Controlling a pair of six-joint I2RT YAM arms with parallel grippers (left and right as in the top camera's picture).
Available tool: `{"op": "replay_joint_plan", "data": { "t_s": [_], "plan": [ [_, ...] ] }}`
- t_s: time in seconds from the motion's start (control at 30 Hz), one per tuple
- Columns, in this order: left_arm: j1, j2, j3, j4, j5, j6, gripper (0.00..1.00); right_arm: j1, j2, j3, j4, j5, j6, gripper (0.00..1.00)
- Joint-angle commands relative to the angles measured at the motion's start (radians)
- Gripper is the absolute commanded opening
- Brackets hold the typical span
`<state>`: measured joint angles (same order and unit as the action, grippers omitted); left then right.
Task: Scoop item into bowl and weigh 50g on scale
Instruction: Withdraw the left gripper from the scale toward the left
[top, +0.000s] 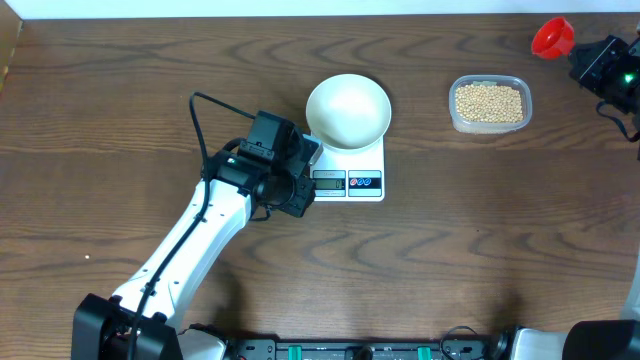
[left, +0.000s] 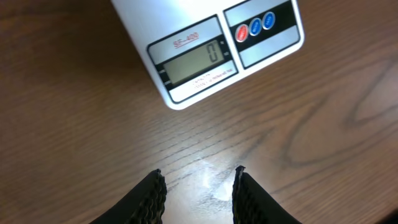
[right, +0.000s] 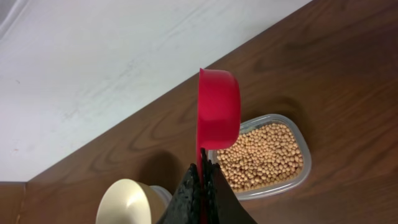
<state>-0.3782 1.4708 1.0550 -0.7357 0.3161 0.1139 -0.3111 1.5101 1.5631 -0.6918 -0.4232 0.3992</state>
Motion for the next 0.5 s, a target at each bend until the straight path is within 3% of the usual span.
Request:
{"op": "replay_joint_plan", "data": {
  "t_s": [0.0, 0.03, 0.47],
  "plan": [
    [-0.006, 0.006, -0.011, -0.004, 0.013, 0.024, 0.94, 0.0, 0.002, 0.028, -0.001, 0.015, -0.031, 0.01],
    [-0.006, 0.006, -0.011, -0.004, 0.013, 0.024, 0.99, 0.0, 0.002, 0.028, -0.001, 0.014, -0.034, 0.01],
    [-0.006, 0.006, -0.011, -0.004, 0.013, 0.024, 1.0, 0.0, 0.002, 0.028, 0.0, 0.019, -0.039, 0.01]
  ]
}}
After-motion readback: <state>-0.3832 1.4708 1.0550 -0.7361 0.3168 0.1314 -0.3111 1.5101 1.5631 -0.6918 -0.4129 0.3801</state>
